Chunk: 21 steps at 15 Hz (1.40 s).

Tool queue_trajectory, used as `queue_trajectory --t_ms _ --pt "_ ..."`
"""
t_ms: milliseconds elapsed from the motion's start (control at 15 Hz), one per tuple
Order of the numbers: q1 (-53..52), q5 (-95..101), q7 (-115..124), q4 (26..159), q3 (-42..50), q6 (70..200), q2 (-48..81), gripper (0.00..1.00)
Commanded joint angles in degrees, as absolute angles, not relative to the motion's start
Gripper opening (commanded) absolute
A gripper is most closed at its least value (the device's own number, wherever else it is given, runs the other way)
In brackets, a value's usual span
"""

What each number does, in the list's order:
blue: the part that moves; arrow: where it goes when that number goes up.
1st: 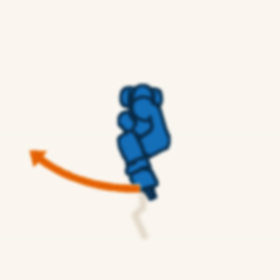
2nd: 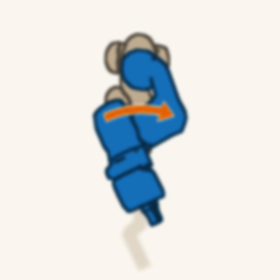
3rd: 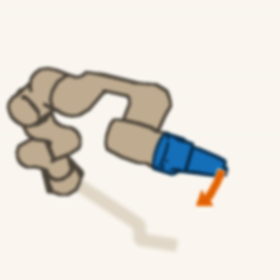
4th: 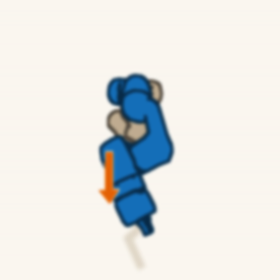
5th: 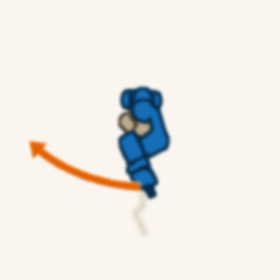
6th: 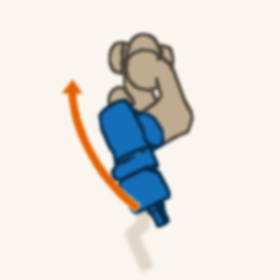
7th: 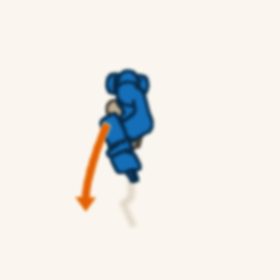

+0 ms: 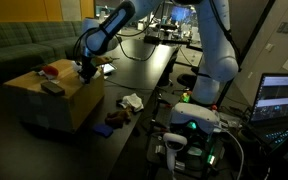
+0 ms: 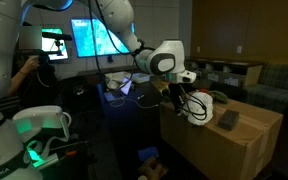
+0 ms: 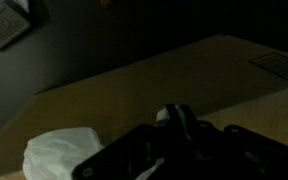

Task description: Pick up all the object from the box and put them on the table, then pick up all the objects from the table and put them on the box

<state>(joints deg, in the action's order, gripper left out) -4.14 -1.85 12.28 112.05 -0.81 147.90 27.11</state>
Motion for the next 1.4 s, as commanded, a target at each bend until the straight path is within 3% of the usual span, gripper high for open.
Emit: queue_trajectory --t_ms 0,867,1333 --pt "-3.8 -2.0 9.0 119.5 -1.2 148.9 19.7 0.12" --pt "-2.8 -7.6 4.1 139.0 -1.9 146.3 2.5 0.11" --pt "-3.4 -7.1 4.8 136.1 -1.9 143.9 11.1 0.1"
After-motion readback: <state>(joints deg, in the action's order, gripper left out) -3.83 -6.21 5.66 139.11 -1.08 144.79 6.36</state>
